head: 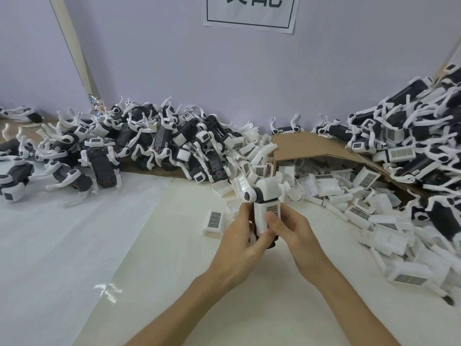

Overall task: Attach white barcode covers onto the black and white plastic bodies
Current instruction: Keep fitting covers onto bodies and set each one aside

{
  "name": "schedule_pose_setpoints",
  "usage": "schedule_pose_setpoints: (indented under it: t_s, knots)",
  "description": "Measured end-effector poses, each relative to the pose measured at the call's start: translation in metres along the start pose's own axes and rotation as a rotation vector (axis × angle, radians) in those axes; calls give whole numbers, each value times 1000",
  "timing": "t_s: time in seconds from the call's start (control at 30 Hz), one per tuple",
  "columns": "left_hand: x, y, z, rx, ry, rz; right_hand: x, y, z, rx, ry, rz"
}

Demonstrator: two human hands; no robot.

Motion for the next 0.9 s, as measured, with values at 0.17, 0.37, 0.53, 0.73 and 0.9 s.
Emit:
schedule_pose_setpoints:
  t_s: [0.17, 0.37, 0.53, 0.73, 0.9]
  knots:
    - [3, 1, 2, 86, 21, 23, -2, 0, 3, -6, -23, 35]
    - [5, 7, -7, -111, -369, -203, 2, 0, 0, 75, -73, 7]
    - [12, 7, -8, -176, -506, -325, -1, 1, 0, 37, -188, 15]
    - [17, 5, -8, -145, -381, -275, 3, -3, -1, -19, -270, -94]
    - [17, 5, -9, -157, -311, -210, 0, -3, 1, -62, -272, -167]
Point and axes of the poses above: each hand's wrist, its own y-axis towards the middle knuckle, its own z-axis out of the palm, x = y × z, the point moved 3 cm from there along y, towards the middle knuckle, and after that the axes turned 15 degrees about z, right-handed, at the moved point
